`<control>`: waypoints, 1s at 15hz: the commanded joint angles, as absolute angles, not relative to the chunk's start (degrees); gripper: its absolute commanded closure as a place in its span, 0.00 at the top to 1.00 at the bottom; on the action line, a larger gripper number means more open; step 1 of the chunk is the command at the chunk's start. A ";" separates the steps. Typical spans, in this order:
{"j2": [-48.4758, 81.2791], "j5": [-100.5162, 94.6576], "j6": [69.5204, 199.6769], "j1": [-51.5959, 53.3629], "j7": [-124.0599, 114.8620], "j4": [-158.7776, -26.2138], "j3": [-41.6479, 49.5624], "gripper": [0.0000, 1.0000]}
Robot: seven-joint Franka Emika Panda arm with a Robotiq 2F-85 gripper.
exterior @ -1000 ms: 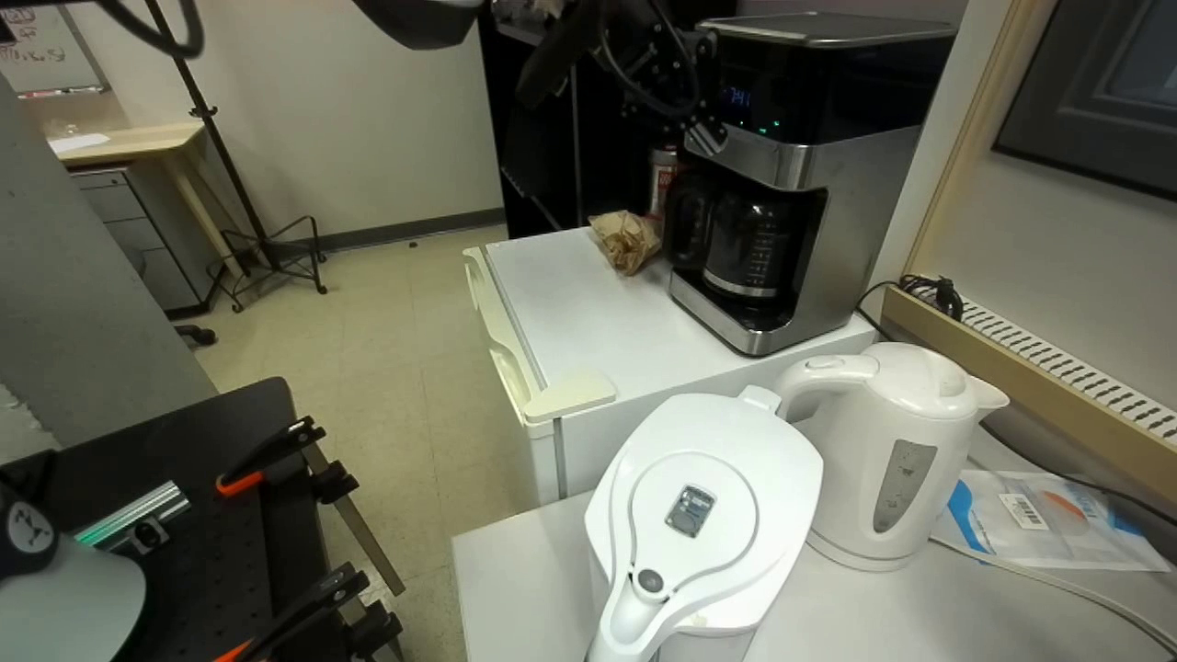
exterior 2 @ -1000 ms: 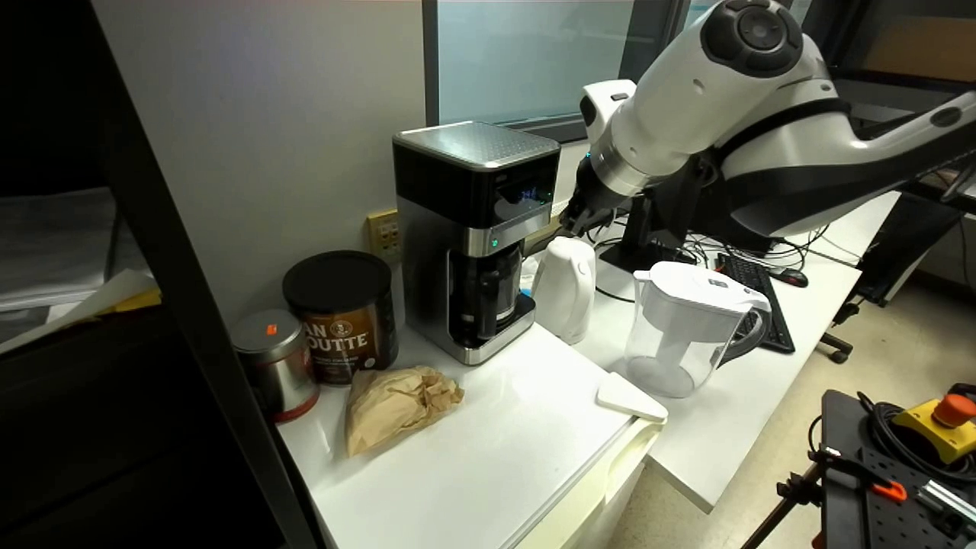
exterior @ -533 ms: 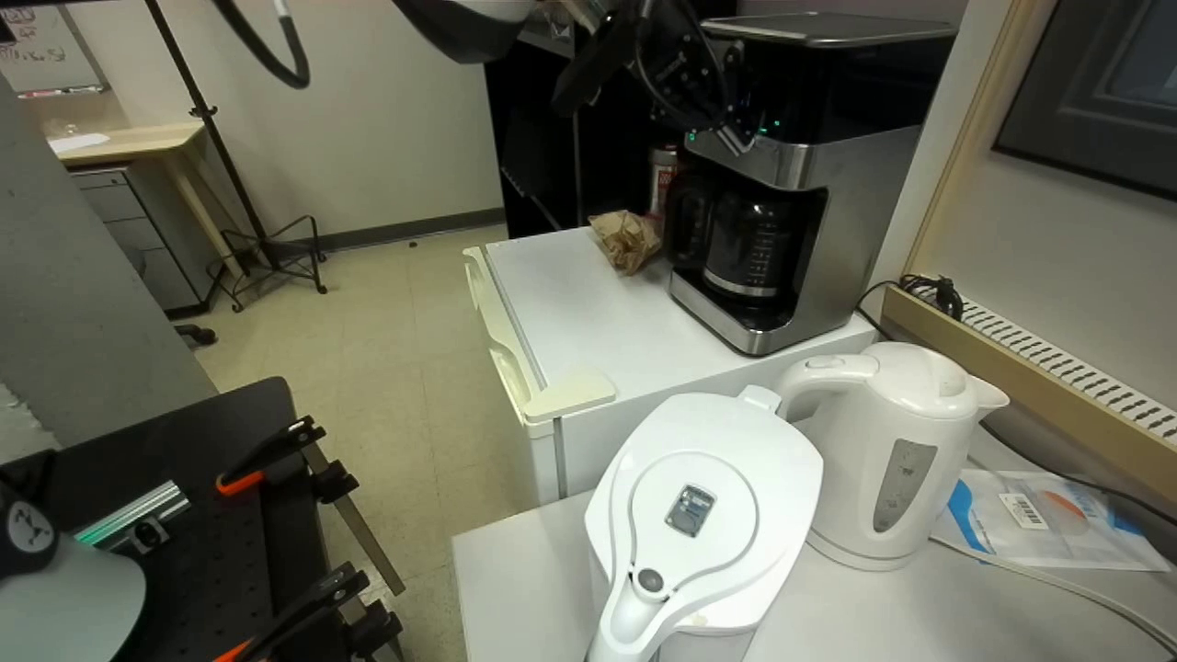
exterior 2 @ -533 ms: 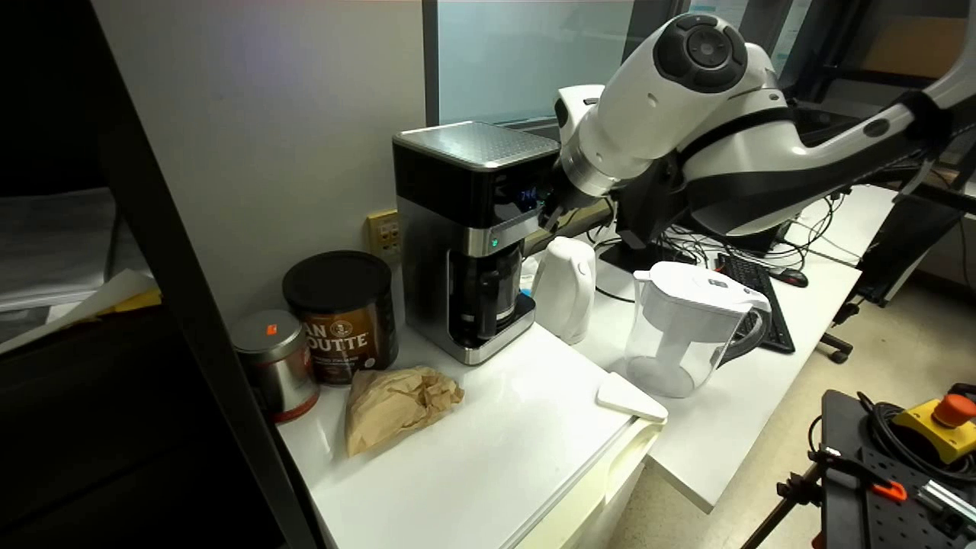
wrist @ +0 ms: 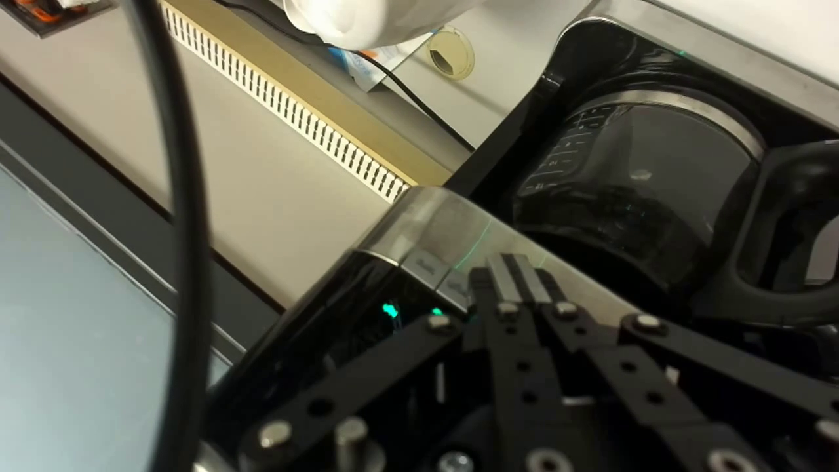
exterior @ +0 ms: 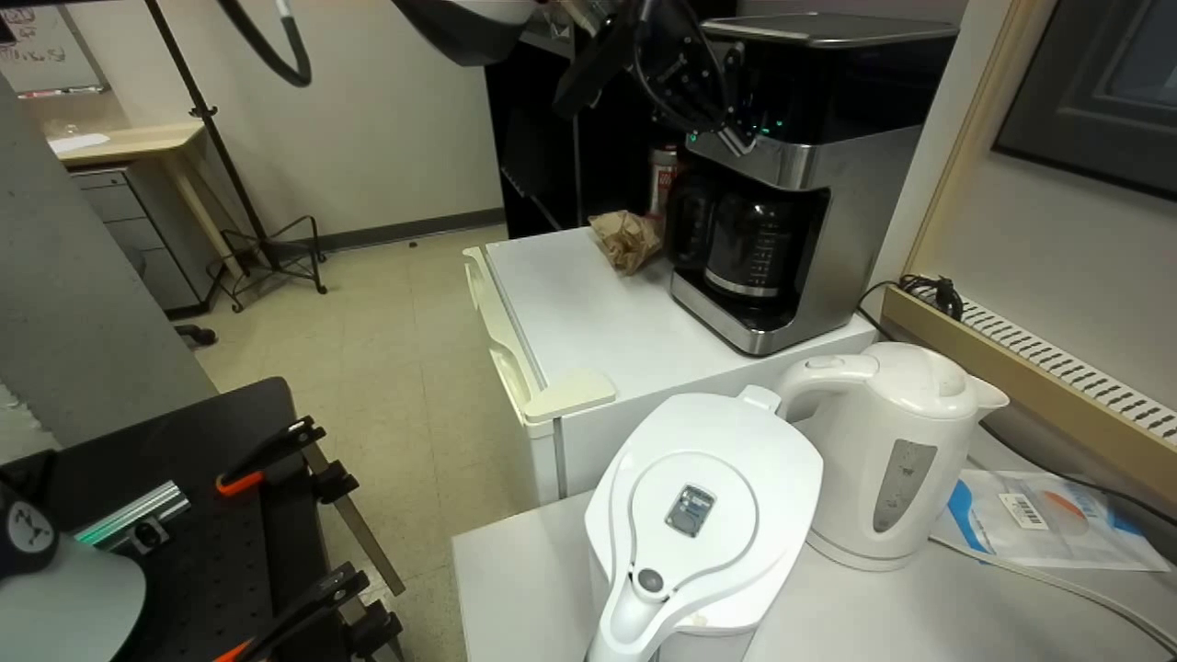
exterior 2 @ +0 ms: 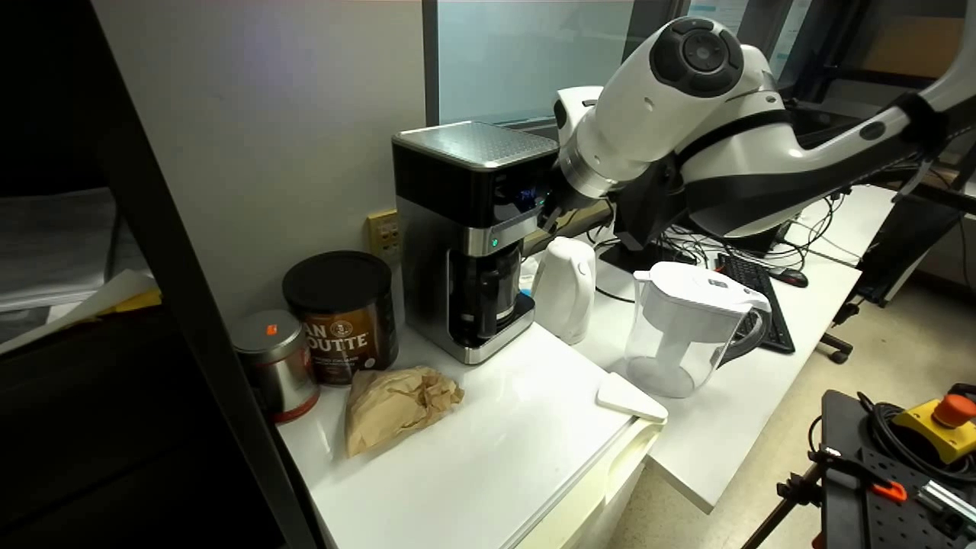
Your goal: Press a button on the coffeemaker.
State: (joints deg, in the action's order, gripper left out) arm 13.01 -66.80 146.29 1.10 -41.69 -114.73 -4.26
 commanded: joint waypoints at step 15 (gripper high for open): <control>-19.22 -67.78 149.46 3.49 -20.92 -148.65 -6.44 0.01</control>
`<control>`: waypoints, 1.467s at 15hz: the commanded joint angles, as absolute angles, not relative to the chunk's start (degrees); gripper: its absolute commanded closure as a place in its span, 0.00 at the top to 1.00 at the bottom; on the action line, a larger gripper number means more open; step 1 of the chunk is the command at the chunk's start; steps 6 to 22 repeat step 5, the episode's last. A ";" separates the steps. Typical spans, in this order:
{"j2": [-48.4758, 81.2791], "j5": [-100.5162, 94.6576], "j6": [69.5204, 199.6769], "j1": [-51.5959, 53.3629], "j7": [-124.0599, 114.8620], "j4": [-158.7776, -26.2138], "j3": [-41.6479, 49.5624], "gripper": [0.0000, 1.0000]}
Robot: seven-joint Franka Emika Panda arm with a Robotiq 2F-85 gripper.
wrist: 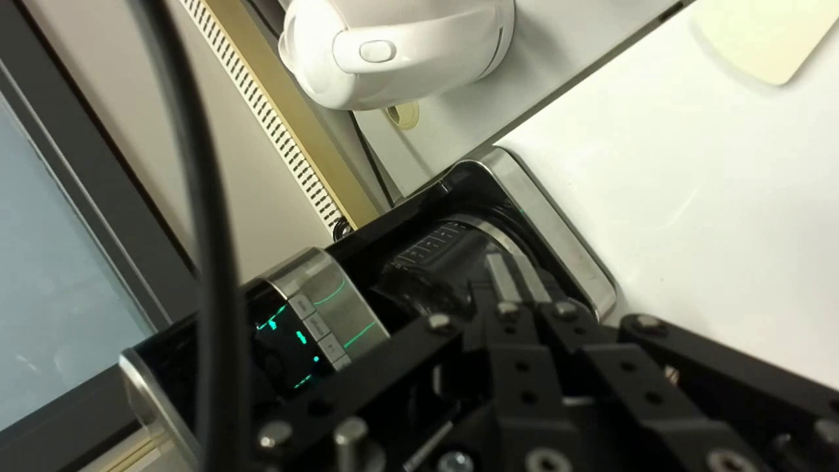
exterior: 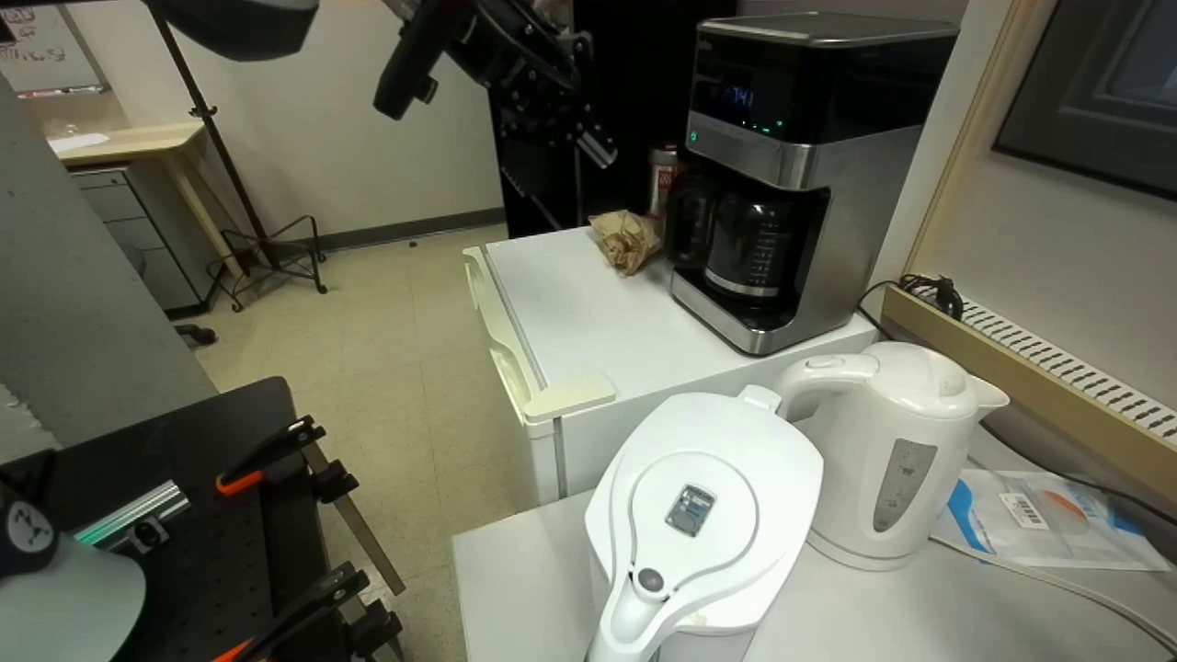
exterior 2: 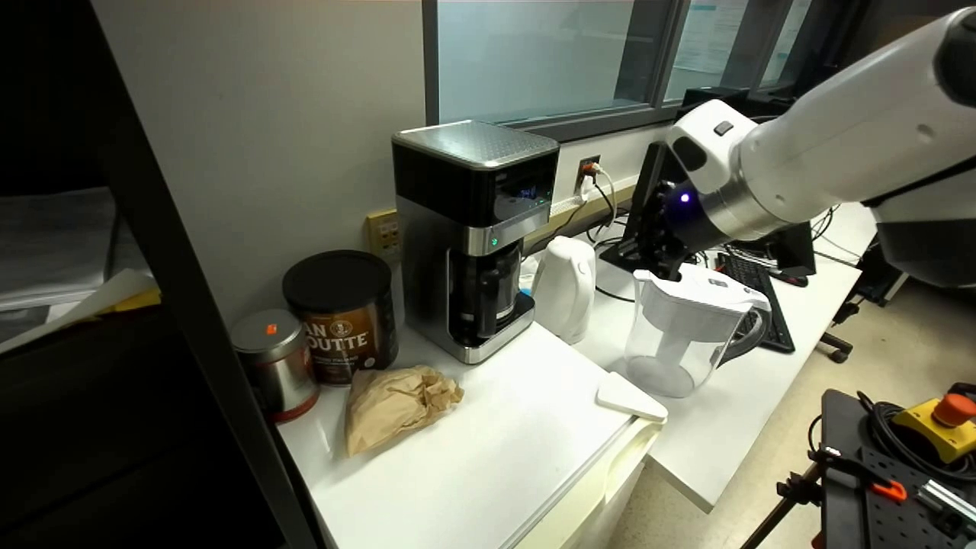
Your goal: Press a button on the coffeemaker.
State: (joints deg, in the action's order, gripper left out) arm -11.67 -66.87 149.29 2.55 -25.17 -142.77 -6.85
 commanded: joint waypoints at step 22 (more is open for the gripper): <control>-26.64 -67.99 150.11 4.02 -16.65 -153.65 -6.47 0.01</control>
